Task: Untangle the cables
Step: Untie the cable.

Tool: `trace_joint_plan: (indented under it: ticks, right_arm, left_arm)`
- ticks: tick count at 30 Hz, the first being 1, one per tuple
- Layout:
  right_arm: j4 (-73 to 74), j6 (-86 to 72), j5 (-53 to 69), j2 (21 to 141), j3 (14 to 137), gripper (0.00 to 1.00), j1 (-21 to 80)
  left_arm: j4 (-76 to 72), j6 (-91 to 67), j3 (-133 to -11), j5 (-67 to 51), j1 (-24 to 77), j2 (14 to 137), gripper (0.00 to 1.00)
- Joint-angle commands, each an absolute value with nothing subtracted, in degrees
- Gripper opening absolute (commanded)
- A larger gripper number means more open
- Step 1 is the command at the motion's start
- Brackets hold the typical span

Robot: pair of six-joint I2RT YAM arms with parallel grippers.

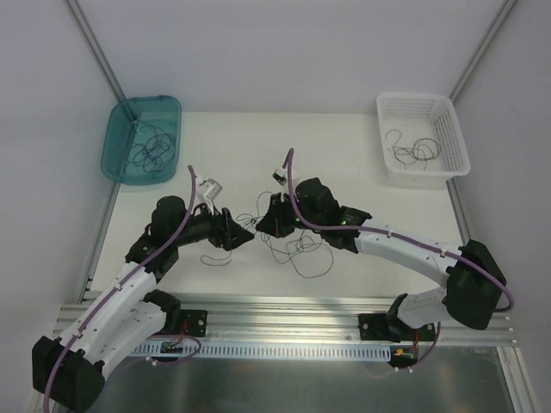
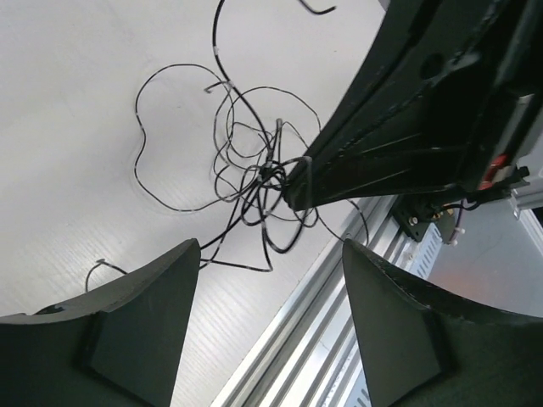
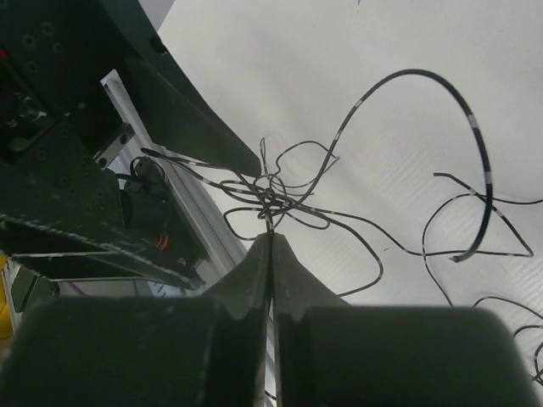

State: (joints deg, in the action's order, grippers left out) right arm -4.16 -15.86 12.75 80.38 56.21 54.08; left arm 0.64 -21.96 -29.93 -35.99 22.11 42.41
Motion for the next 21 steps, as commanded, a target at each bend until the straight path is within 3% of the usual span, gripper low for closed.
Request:
trace_joint_plan:
  ticks: [1,8,11,12,14,21]
  right_arm:
    - [-4.22,-15.29,14.76,77.00,55.72,0.01,53.96]
    - [-4.39,-15.56,15.55,75.59,55.11,0.01,54.05]
    - [-4.13,-15.30,15.47,75.32,54.76,0.01,54.05]
    - [-3.78,-15.21,15.03,74.89,54.67,0.01,54.05]
    - [-1.60,-14.42,13.98,74.36,54.49,0.01,54.05]
    - [14.49,-9.32,-6.13,69.18,52.92,0.01,51.95]
  left_arm:
    - [-0.70,-21.97,-29.71,-31.65,24.34,44.02,0.67]
    - [-1.76,-21.27,-31.20,-25.32,30.05,47.72,0.46]
    - [-2.46,-21.44,-31.29,-22.86,31.72,48.87,0.28]
    - [-2.63,-21.62,-31.29,-21.63,31.99,48.87,0.13]
    - [-2.55,-22.23,-31.29,-20.05,32.08,48.25,0.00]
    - [6.31,-21.80,-33.03,-5.21,31.99,41.67,0.00]
